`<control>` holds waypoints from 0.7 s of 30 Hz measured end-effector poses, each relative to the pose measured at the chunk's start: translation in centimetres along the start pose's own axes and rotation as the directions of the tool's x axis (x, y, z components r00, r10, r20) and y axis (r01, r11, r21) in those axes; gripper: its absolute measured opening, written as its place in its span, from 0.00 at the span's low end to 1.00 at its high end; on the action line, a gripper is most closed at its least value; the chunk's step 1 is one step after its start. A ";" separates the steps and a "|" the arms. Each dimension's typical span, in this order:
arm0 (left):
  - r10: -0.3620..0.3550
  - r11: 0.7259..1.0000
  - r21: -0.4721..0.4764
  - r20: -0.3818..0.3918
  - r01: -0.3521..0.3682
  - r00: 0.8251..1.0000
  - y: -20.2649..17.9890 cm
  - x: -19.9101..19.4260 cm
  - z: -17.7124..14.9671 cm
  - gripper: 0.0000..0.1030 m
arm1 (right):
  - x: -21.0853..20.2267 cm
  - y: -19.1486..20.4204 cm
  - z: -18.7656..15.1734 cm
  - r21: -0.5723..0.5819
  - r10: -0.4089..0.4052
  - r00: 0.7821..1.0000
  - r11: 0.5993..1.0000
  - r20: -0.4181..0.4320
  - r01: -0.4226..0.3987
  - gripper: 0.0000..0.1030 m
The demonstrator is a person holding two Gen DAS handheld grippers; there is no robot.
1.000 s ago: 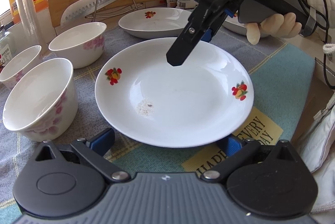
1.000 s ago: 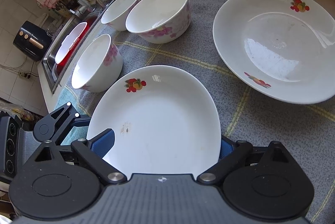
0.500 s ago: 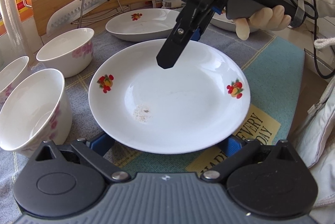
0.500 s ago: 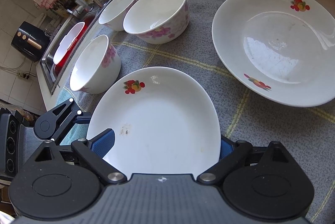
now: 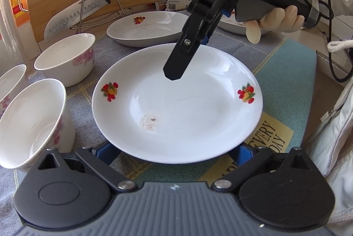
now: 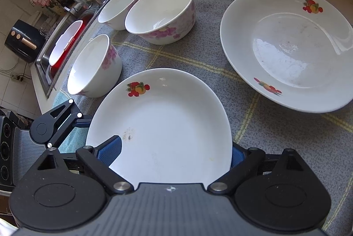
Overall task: Organize plates and bowls
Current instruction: 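Lift the fruit-print plate with the right gripper toward the stained plate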
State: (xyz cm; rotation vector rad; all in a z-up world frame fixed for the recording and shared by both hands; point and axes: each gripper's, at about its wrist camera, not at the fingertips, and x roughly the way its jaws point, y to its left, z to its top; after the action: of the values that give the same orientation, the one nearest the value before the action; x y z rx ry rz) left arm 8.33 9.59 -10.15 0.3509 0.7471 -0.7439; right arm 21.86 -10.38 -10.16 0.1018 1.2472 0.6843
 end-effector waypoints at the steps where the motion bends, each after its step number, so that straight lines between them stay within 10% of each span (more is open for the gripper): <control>1: 0.003 1.000 0.001 0.003 -0.003 1.000 0.0 -0.1 0.0 0.98 | -0.1 0.0 0.0 0.002 -0.001 1.000 1.000 0.002 0.001 0.96; 21: -0.002 0.997 0.076 0.031 -0.001 1.000 -1.6 -0.6 2.7 0.97 | -3.6 -0.9 -1.8 0.027 -0.015 0.996 1.000 0.089 0.013 0.96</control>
State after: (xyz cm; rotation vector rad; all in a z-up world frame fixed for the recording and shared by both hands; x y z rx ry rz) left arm 8.19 7.32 -7.84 0.4069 0.6910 -0.7780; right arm 20.04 -13.51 -8.13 0.1441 1.1705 0.6447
